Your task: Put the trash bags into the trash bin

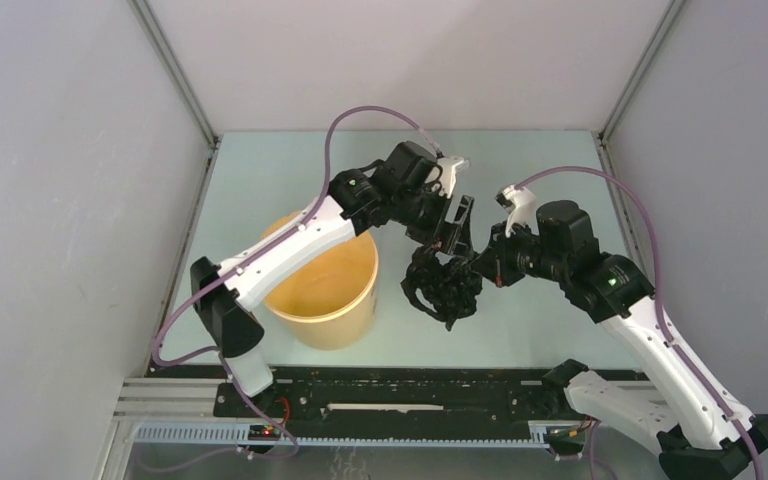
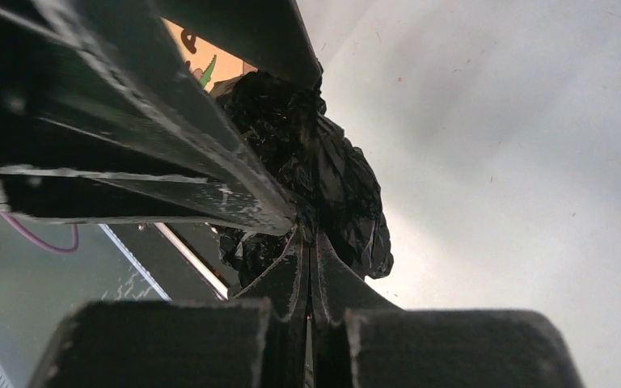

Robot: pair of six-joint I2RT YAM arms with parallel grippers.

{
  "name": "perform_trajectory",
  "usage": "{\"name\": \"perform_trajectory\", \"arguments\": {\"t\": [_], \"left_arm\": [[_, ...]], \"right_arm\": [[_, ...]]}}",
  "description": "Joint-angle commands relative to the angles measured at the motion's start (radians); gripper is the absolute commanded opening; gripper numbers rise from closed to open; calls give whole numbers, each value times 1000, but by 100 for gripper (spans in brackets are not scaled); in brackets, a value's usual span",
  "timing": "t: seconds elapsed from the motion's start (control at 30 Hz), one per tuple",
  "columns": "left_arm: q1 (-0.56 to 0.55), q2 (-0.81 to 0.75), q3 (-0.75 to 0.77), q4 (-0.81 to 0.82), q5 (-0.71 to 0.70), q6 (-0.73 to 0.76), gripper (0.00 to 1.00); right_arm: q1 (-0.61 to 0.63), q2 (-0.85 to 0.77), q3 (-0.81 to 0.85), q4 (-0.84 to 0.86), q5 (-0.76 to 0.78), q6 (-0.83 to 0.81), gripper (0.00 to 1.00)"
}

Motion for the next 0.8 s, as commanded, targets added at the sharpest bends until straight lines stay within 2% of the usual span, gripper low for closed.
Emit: {"name": "perform_trajectory", "arguments": {"t": [0.0, 0.07, 0.17, 0.3, 0.43, 0.5, 0.57, 0.63, 0.67, 0.7, 0.73, 0.77], "left_arm": [[-14, -18, 5, 7, 24, 26, 78], [-15, -22, -3, 10, 3, 27, 60], [-12, -32, 12, 2, -64, 34, 39], [-7, -41, 56, -13, -127, 50, 18], [0, -57, 86, -9, -173, 43, 6], [0, -72, 84, 9, -194, 37, 1], [0, -96, 76, 36, -204, 32, 0], [0, -120, 60, 70, -220, 31, 0], [1, -134, 45, 92, -228, 33, 0], [2, -148, 33, 115, -231, 35, 0], [5, -159, 26, 132, -234, 32, 0], [9, -167, 22, 143, -231, 23, 0]], "right_arm": [[8, -30, 44, 17, 11, 9, 0], [8, -32, 47, 16, 7, 13, 0], [8, -36, 47, -16, 37, 18, 0], [9, -52, 25, -51, 102, 28, 0], [9, -70, 5, -89, 130, 53, 11], [9, -68, 0, -123, 145, 79, 25], [10, -67, -10, -154, 175, 124, 45], [10, -65, -11, -198, 243, 198, 58], [10, -72, -12, -215, 263, 239, 72], [10, -85, -17, -219, 280, 276, 93], [9, -98, -19, -221, 292, 323, 99], [8, -108, -19, -224, 294, 365, 100]]}}
